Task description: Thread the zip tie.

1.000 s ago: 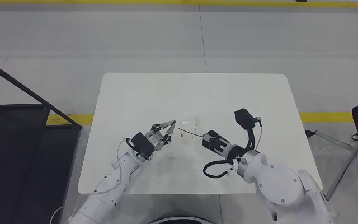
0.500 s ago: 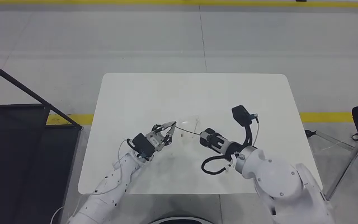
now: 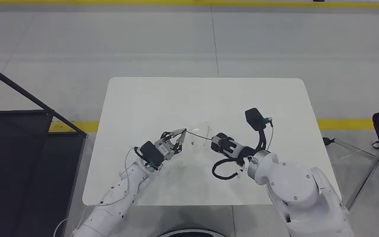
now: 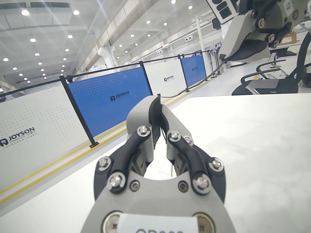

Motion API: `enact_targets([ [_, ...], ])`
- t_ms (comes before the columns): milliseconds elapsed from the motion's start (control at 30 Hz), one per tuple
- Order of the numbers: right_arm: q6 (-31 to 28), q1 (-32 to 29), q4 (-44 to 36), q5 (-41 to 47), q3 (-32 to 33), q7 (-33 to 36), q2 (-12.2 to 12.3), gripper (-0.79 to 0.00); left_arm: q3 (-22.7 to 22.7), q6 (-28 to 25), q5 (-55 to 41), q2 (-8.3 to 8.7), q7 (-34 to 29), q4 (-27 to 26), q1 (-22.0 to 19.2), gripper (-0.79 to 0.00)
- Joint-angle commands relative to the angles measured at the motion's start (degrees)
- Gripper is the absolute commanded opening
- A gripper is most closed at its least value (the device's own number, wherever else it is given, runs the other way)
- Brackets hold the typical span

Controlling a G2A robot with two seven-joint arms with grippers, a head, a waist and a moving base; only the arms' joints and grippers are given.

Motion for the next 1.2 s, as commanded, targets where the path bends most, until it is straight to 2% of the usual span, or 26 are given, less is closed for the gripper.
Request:
enact_targets([
  [0,0.4,0.1,0.0,0.1,0.0,-0.2,0.0,-0.785,0.0,0.0,0.0,0.0,0.0,0.0,0.0,-0.785],
  [1167,-0.5,0.3,0.4,2.8,0.8,-0.7,0.5,-0.785,0.0,0.0,0.0,0.0,0.0,0.0,0.0,-0.785],
])
